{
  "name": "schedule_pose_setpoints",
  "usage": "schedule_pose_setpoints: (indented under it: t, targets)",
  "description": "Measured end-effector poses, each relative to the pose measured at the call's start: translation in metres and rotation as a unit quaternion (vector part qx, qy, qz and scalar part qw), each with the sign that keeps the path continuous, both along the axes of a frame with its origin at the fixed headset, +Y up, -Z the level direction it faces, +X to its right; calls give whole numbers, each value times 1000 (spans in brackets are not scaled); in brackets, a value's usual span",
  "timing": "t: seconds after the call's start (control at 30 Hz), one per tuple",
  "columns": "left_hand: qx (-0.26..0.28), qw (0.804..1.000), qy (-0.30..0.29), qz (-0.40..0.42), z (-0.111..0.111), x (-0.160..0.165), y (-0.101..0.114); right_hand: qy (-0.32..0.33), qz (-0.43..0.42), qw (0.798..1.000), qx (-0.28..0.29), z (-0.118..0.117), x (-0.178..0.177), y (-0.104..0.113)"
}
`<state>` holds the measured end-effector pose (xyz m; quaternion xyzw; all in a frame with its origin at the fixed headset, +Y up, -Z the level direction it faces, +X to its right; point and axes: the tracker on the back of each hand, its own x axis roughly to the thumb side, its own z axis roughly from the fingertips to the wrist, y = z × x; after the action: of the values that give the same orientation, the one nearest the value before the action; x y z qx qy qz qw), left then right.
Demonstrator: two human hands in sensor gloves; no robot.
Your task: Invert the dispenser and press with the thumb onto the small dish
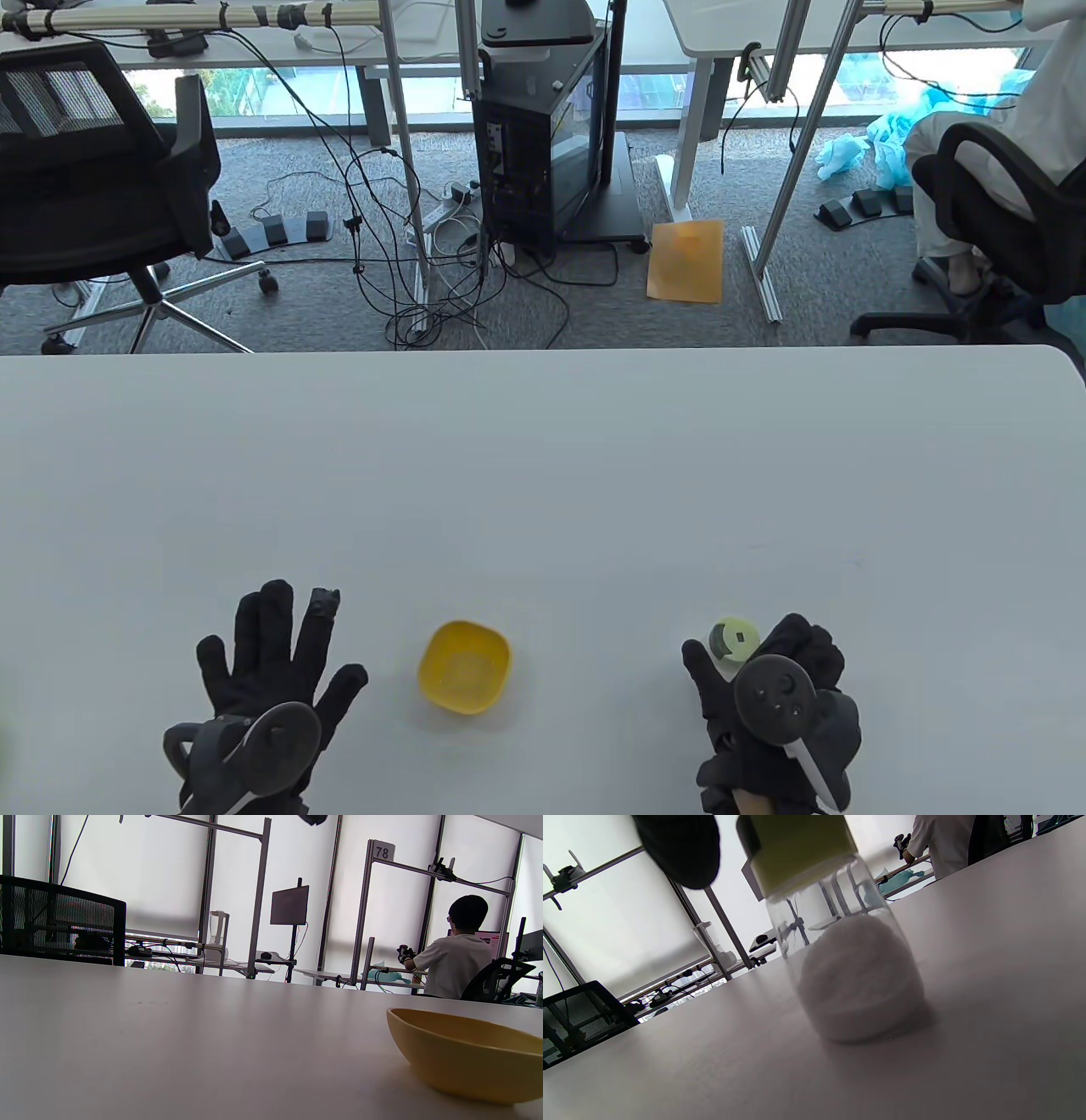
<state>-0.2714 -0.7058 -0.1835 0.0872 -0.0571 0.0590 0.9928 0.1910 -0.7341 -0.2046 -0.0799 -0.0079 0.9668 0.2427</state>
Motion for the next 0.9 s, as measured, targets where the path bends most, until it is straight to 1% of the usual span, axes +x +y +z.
schedule_pose_setpoints:
  t: [0.03,0.07,0.13,0.2,0.33,0.47,0.57,0.67,0.7,0.77,0.8,0.83,0.9]
  targets:
    - [0,1000,0,0,0,0,0,1,-2,1000,-2,-1,0,-2]
    - [-2,1000,0,-1,0,0,0,-2,-1,1000,10,-2,0,-4]
    - [-4,1000,0,-1,-1,0,0,-20,5,999,46,-3,0,-7]
    - [-7,1000,1,-2,-1,0,0,-31,3,998,60,-3,0,-10]
    - [-13,1000,0,-6,-1,1,-1,-60,-4,991,118,-5,2,-18]
    - [-20,1000,0,-9,-2,1,-2,-76,-19,986,149,-5,5,-22]
    - [-23,1000,0,-10,-2,1,-2,-85,-24,983,162,-5,8,-23]
    - [-24,1000,0,-11,-2,1,-2,-64,-100,978,173,-5,10,-23]
    - [-24,1000,0,-11,-2,1,-2,-54,-141,969,193,-6,9,-22]
    - [-22,1000,0,-10,-2,0,-1,-40,-216,952,212,-7,7,-19]
    - [-21,1000,1,-10,-3,-1,-1,-32,-249,941,225,-7,5,-18]
    - [-21,1000,3,-10,-3,-2,-1,-20,-292,925,242,-9,2,-16]
    - [-23,1000,5,-9,-4,-4,-2,-12,-343,904,256,-9,-1,-15]
